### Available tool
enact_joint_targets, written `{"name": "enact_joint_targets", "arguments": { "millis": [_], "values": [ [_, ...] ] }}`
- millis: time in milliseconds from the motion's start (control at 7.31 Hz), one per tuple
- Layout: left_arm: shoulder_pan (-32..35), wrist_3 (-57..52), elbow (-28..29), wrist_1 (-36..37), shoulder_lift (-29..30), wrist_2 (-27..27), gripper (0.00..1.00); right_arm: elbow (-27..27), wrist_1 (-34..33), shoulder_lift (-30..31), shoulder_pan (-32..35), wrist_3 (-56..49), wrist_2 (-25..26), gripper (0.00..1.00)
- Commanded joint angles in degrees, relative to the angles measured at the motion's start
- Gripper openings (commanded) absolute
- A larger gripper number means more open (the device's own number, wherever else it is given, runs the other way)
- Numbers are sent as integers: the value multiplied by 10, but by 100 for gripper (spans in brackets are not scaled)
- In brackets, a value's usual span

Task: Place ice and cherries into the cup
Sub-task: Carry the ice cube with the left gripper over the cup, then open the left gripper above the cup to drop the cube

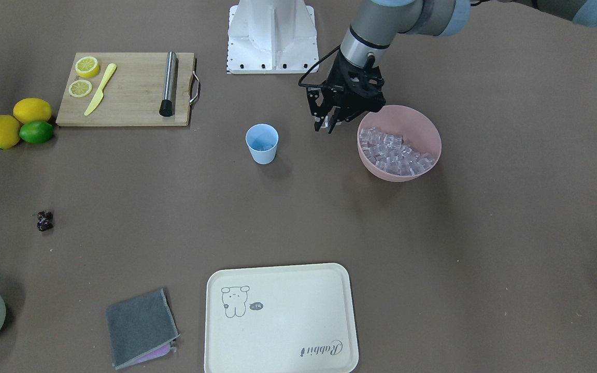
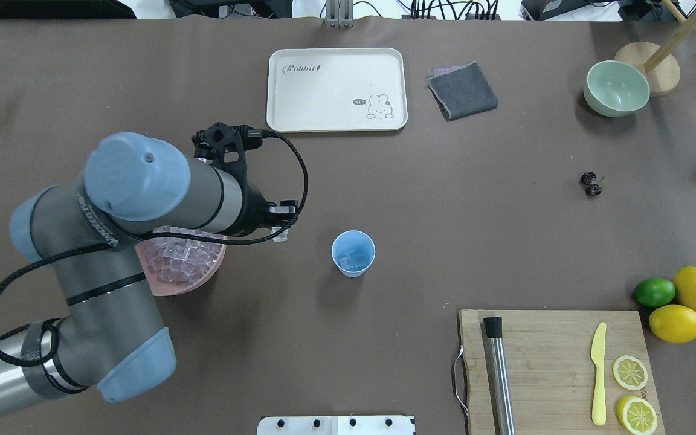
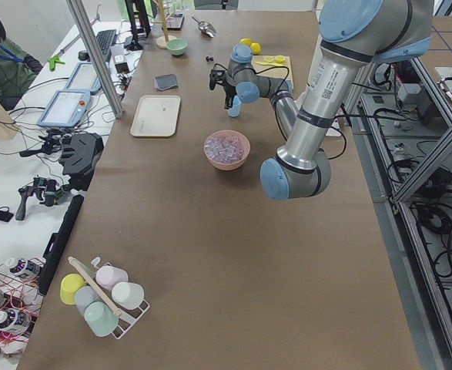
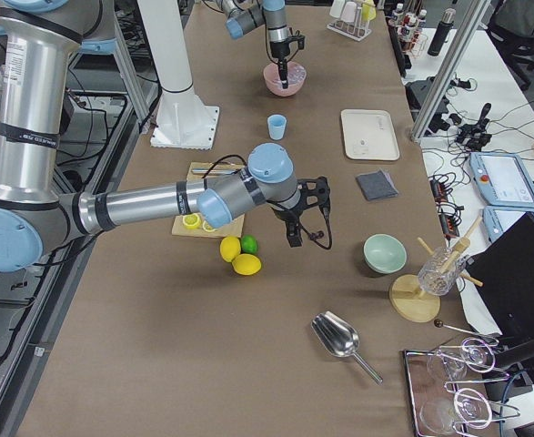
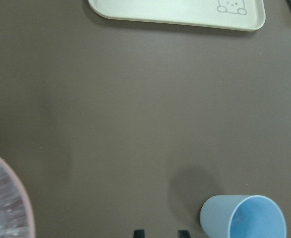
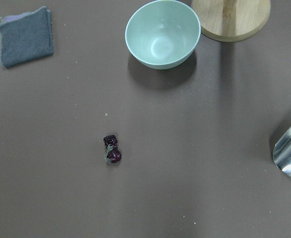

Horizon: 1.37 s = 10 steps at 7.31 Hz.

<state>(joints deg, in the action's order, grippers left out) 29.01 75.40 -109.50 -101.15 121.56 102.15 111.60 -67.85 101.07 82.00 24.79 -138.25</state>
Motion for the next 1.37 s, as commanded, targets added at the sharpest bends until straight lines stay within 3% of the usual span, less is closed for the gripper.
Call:
{"name": "enact_joint_targets", "arguments": {
  "millis": [0, 410, 1231],
  "values": [
    [-49, 69, 42, -2, 51, -78, 0, 0, 0, 0, 0, 0, 0, 100],
    [-85, 112, 91, -3, 97, -135, 0, 1, 0, 0, 0, 0, 0, 100],
    [-84, 123, 98, -34, 96, -135, 1, 2, 0, 0, 0, -1, 0, 100]
  ]
}}
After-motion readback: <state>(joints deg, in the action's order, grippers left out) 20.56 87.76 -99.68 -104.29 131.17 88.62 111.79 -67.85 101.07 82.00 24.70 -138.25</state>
